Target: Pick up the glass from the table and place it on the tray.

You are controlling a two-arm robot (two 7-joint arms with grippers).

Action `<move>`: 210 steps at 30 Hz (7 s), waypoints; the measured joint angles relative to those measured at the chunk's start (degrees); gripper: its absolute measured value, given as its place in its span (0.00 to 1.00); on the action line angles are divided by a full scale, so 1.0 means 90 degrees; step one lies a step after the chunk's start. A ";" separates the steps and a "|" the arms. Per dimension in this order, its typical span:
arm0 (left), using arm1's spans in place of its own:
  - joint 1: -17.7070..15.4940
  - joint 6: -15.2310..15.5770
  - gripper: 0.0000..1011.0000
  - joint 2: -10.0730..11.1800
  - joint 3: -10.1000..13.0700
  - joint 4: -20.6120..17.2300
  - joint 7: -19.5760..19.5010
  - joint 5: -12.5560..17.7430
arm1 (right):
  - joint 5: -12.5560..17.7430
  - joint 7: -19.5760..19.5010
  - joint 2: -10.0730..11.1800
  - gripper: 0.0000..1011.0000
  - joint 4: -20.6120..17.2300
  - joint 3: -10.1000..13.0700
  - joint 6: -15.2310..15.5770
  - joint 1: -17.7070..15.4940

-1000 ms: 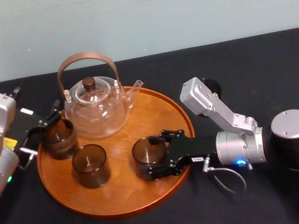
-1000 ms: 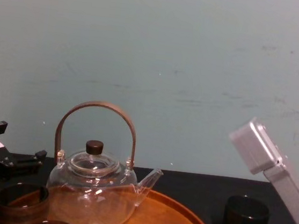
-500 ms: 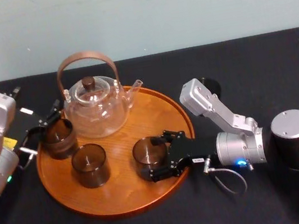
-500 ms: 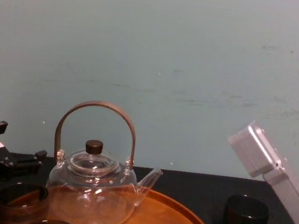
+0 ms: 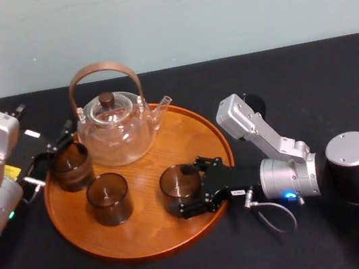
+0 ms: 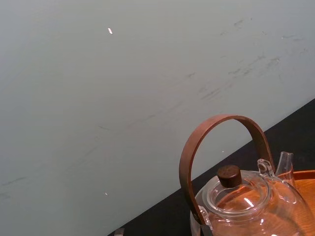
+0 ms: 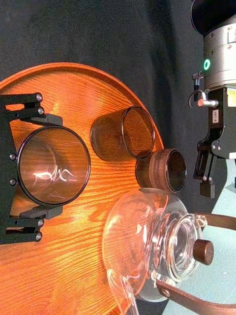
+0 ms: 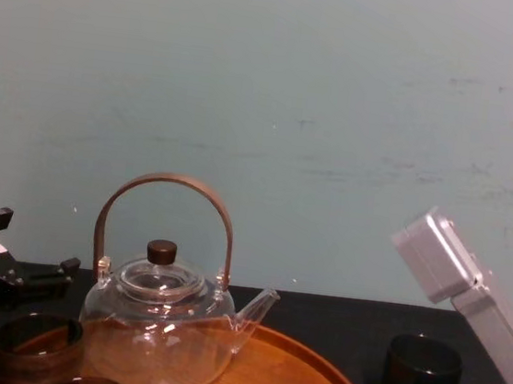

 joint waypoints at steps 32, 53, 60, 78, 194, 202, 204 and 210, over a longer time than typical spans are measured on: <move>0.0000 0.0000 0.99 0.0000 0.0000 0.0000 0.0000 0.0000 | 0.0804 -0.0055 0.1419 0.99 -0.1411 0.0983 -0.0288 -0.1090; 0.0000 0.0000 0.99 0.0000 0.0000 0.0000 0.0000 0.0000 | 0.0965 -0.1998 0.1230 0.99 -0.1283 0.2205 0.0419 -0.1673; 0.0000 0.0000 0.99 0.0000 0.0000 0.0000 0.0000 0.0000 | 0.0817 -0.2086 0.1041 0.99 -0.1024 0.2249 0.0568 -0.1516; 0.0000 0.0000 0.99 0.0000 0.0000 0.0000 0.0000 0.0000 | 0.0201 -0.1958 0.0517 0.99 -0.0306 0.2041 0.0616 -0.0908; 0.0000 0.0000 0.99 0.0000 0.0000 0.0000 0.0000 0.0000 | -0.0345 -0.0165 -0.0130 0.89 0.0165 0.0865 -0.0058 0.0441; 0.0000 0.0000 0.99 0.0000 0.0000 0.0000 0.0000 0.0000 | -0.0402 -0.0166 -0.0323 0.89 0.0567 0.0694 -0.0201 0.0560; 0.0000 0.0000 0.99 0.0000 0.0000 0.0000 0.0000 0.0000 | -0.0421 -0.0189 -0.0381 0.89 0.0698 0.0669 -0.0234 0.0589; 0.0000 0.0000 0.99 0.0000 0.0000 0.0000 0.0000 0.0000 | -0.0471 -0.0260 -0.0494 0.89 0.0995 0.0649 -0.0286 0.0646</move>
